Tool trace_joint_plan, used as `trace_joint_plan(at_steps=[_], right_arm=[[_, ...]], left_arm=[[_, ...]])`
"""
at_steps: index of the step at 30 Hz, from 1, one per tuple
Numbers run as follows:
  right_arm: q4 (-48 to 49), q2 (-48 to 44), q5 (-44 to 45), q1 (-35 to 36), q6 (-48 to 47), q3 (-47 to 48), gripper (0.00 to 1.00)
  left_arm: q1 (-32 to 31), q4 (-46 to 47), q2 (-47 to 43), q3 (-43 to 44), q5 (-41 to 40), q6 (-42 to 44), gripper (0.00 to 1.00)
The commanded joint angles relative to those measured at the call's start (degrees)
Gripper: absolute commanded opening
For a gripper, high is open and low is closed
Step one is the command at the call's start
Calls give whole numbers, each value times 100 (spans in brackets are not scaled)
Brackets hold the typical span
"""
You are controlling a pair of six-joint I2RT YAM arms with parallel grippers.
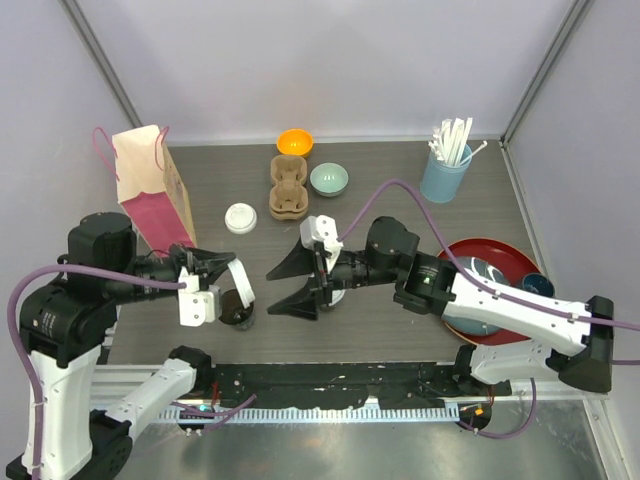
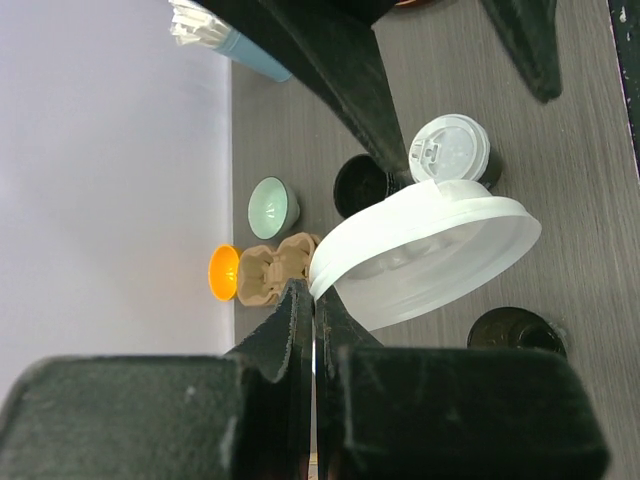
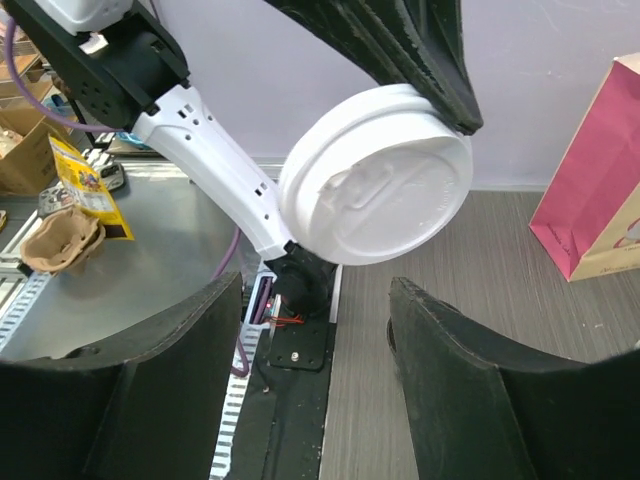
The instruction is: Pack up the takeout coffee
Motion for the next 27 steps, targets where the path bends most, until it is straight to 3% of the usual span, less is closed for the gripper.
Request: trace_joint_plan(at_steps=[1,6,19,27], right_arm=[[602,232,149,137,-6,321,65],[716,584,247,146,187,601,58],[1050,1067,-457,190,565,857,46],[980,1217,-615,181,601,962,8]], left_arm=[[19,-215,-36,-2,250,-122,0],[19,-67,-124,-142,383,-210,0],[19,329,-274,-486,242,-184,0],[19,452,-292,-503,233,-192,0]])
